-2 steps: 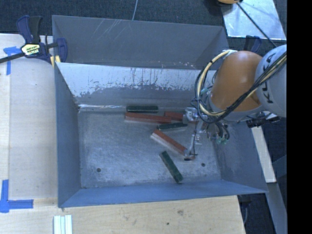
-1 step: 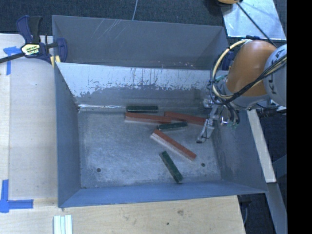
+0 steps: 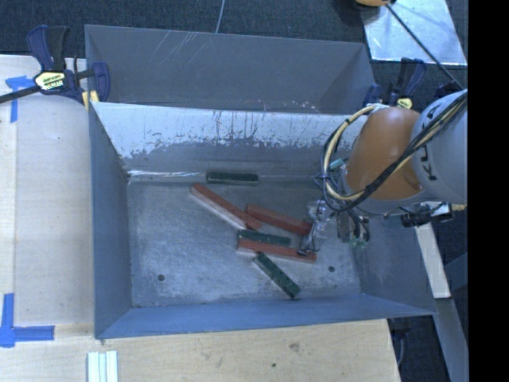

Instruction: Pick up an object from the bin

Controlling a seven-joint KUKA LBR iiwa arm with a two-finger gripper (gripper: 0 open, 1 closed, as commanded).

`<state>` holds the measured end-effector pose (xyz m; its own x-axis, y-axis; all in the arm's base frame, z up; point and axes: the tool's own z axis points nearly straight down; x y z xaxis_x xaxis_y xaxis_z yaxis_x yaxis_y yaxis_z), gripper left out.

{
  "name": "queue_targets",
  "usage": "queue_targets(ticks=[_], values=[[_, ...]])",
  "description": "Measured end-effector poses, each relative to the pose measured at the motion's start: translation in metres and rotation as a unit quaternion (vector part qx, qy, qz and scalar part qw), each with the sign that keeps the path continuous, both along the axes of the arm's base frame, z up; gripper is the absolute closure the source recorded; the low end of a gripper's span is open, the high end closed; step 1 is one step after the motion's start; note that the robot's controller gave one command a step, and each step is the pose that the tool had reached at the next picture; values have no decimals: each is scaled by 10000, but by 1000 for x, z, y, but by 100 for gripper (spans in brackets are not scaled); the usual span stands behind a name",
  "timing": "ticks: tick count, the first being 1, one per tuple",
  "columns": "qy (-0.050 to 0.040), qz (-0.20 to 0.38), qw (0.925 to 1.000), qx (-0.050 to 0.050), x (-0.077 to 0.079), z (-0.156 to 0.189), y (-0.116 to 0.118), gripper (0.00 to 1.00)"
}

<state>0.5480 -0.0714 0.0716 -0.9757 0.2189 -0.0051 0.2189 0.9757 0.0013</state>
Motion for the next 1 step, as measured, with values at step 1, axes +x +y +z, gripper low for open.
queue_targets(ticks=[1], values=[[0, 2, 10000, 0, 0, 0, 0, 100]])
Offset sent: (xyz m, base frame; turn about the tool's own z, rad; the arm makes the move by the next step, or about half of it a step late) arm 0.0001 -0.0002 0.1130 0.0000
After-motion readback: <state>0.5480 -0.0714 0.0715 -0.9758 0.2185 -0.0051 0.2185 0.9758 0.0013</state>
